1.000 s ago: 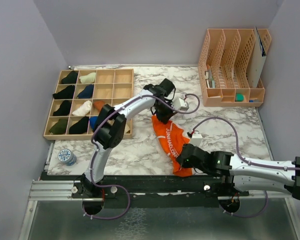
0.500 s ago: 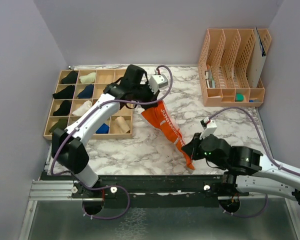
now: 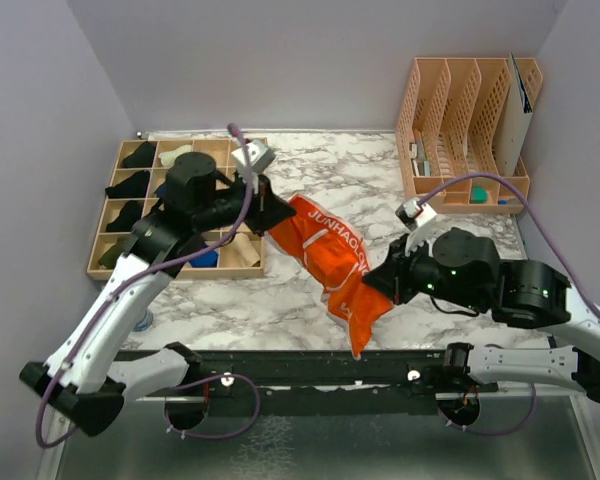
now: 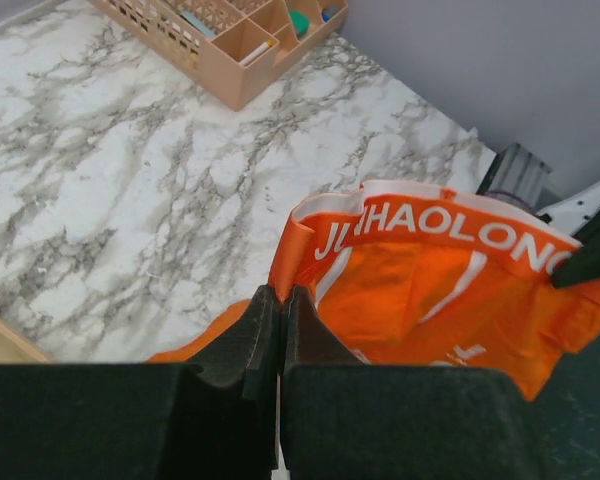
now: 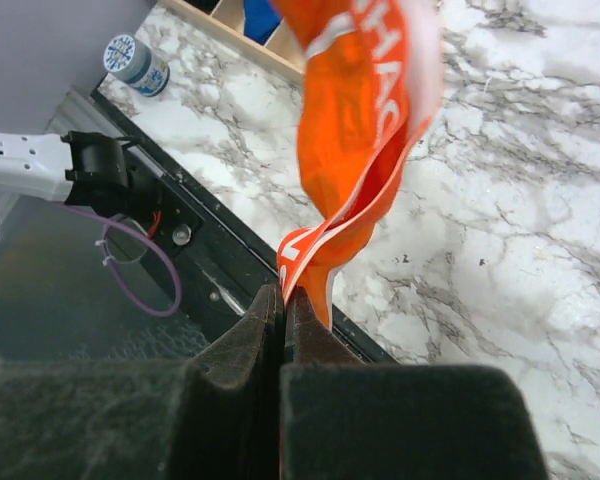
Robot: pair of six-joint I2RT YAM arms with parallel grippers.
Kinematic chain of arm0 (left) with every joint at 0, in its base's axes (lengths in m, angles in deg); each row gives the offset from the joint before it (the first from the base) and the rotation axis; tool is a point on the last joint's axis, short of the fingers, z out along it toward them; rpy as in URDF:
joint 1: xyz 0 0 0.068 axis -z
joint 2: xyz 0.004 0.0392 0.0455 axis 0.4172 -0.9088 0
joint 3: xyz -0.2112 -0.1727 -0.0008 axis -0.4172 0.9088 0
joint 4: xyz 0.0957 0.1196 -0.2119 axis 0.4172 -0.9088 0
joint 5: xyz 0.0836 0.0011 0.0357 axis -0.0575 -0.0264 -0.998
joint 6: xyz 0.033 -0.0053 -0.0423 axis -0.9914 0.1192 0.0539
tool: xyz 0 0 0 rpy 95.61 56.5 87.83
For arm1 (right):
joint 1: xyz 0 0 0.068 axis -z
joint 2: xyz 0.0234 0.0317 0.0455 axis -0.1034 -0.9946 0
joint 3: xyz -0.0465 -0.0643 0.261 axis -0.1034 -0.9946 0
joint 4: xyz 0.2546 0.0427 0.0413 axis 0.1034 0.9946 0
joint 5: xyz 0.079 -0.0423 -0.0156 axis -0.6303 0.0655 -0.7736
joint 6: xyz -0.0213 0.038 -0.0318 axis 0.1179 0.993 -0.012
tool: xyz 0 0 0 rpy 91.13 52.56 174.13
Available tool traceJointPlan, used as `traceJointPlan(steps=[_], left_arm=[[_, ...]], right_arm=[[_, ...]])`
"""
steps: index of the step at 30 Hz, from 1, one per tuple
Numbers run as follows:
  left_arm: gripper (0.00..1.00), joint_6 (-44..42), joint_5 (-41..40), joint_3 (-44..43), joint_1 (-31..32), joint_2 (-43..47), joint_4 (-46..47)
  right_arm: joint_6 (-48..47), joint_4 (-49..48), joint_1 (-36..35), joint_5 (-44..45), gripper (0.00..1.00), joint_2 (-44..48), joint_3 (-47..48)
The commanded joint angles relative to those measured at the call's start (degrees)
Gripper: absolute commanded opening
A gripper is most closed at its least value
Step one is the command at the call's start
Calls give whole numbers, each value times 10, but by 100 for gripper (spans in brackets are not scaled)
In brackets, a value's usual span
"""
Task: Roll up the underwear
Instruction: Flatten out the underwear at the center of the board.
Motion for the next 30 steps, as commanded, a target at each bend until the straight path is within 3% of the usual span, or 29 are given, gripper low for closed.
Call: traceJointPlan(steps=[1, 4, 6, 10, 14, 17, 20, 30], left_arm=[[0, 166, -40, 67, 1, 63, 7], [0, 183, -55, 91, 1, 44, 15], [0, 174, -56, 82, 1, 9, 12], [0, 154, -47, 56, 1, -76, 22], [0, 128, -27, 22, 0, -173, 34], [0, 119, -11, -19, -1, -227, 33], [0, 113, -14, -45, -1, -231, 27], [0, 158, -18, 56, 4, -56, 28]], right_arm=[[12, 117, 2, 62, 0, -12, 37], [25, 121, 19, 99, 0, -47, 21], [5, 96, 90, 62, 0, -72, -2], [-124, -37, 385, -239, 1, -115, -94], [-177, -112, 564, -457, 0, -216, -134], [-197, -103, 603, -474, 0, -288, -107], [-210, -99, 606, -476, 0, -291, -83], [-214, 12, 606, -521, 0, -112, -81]])
